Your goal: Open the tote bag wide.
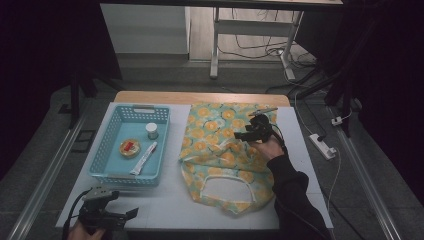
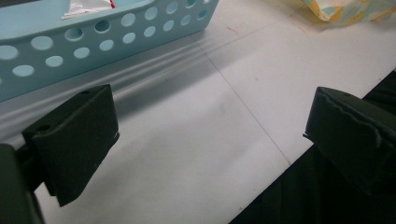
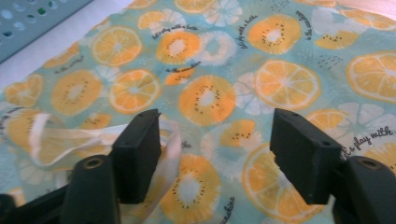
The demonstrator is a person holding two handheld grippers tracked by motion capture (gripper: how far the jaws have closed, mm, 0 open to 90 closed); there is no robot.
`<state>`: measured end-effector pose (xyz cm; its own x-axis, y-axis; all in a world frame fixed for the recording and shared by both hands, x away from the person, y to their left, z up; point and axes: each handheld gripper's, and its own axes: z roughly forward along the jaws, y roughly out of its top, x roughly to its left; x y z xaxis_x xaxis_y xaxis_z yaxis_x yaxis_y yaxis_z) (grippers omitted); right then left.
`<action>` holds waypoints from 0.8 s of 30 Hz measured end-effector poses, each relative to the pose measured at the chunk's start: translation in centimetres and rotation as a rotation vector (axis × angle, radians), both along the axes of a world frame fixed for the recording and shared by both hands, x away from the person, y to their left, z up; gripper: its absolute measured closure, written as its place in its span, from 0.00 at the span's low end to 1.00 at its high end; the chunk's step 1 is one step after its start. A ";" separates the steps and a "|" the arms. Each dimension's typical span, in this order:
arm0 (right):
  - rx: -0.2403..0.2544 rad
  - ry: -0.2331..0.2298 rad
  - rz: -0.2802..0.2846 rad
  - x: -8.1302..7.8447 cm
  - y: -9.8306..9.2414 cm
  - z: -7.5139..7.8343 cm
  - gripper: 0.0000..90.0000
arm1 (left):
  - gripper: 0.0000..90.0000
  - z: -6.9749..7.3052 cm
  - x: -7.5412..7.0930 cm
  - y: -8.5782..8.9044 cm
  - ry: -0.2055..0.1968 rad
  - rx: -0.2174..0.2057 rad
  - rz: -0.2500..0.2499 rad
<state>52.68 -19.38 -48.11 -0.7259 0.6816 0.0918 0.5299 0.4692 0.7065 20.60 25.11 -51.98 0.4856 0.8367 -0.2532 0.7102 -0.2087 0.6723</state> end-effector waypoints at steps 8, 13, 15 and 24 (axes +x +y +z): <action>0.004 -0.004 0.027 -1.8 0.3 1.1 0.12 | 0.03 0.0 0.0 0.0 0.000 0.000 0.000; 0.007 0.003 0.078 -3.3 0.9 1.5 0.05 | 0.03 0.0 0.0 0.0 -0.001 0.001 0.001; 0.004 0.011 0.101 -4.1 1.3 1.5 0.01 | 0.03 0.0 0.0 0.0 -0.001 0.002 0.001; -0.048 0.045 0.170 -7.0 1.9 0.2 0.00 | 0.03 0.0 0.0 0.0 -0.001 0.001 0.001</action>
